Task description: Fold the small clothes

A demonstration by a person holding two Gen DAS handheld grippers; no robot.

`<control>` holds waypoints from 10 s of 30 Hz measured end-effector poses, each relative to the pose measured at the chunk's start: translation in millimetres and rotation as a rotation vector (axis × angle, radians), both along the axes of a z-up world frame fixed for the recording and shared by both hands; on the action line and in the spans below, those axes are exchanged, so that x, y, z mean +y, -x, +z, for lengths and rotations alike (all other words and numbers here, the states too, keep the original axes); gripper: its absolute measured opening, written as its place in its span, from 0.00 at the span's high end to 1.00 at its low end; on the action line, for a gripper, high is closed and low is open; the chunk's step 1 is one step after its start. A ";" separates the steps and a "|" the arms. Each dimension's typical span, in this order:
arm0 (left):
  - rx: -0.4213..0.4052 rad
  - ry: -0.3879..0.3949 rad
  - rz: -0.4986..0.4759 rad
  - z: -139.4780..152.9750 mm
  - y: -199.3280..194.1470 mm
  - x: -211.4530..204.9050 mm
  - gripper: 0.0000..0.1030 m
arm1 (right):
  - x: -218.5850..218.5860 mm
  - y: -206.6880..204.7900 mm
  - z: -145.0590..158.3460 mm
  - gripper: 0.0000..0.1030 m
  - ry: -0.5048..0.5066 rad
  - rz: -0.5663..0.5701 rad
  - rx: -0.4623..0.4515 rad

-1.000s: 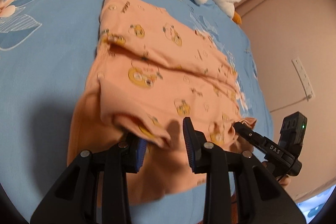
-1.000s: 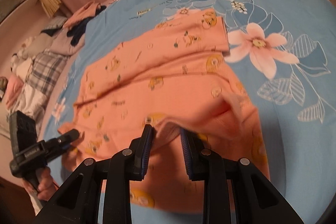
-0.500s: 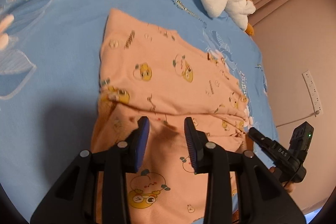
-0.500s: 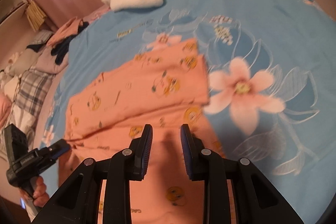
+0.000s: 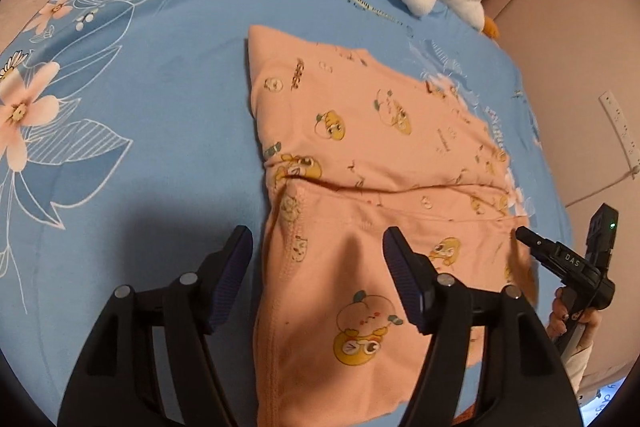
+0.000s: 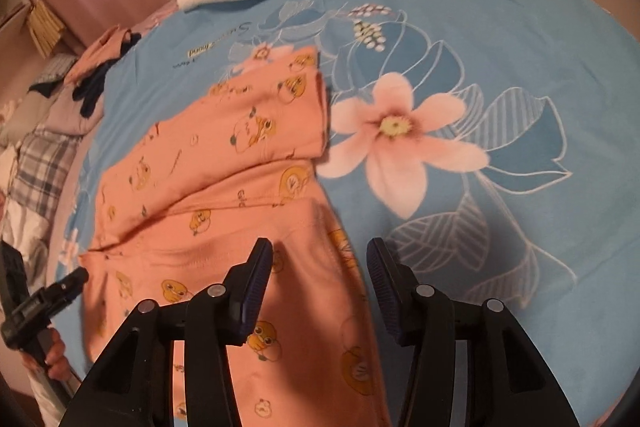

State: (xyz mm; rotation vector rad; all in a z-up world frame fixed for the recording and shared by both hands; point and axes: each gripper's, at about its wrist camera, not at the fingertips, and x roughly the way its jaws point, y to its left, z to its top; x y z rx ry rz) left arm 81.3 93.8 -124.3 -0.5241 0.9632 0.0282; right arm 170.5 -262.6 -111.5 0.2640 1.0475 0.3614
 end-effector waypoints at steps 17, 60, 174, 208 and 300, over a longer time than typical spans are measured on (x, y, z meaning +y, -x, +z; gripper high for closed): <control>-0.039 0.017 0.071 3.8 13.1 7.5 0.93 | -8.9 28.8 37.5 0.95 0.001 -0.058 -0.131; -0.329 0.045 0.085 118.7 0.3 26.0 0.95 | 14.3 -11.1 128.9 0.95 -0.059 -0.017 -0.345; 0.004 0.180 0.115 5.1 -15.0 13.9 0.91 | 27.8 2.5 4.5 0.91 -0.383 -0.181 -0.110; 0.105 0.099 0.068 11.8 75.3 -34.1 0.61 | 92.0 67.9 86.8 0.91 0.235 0.082 -0.260; 0.046 -0.023 -0.077 35.8 4.9 -22.7 0.89 | 100.5 59.5 22.7 0.61 -0.044 0.194 0.017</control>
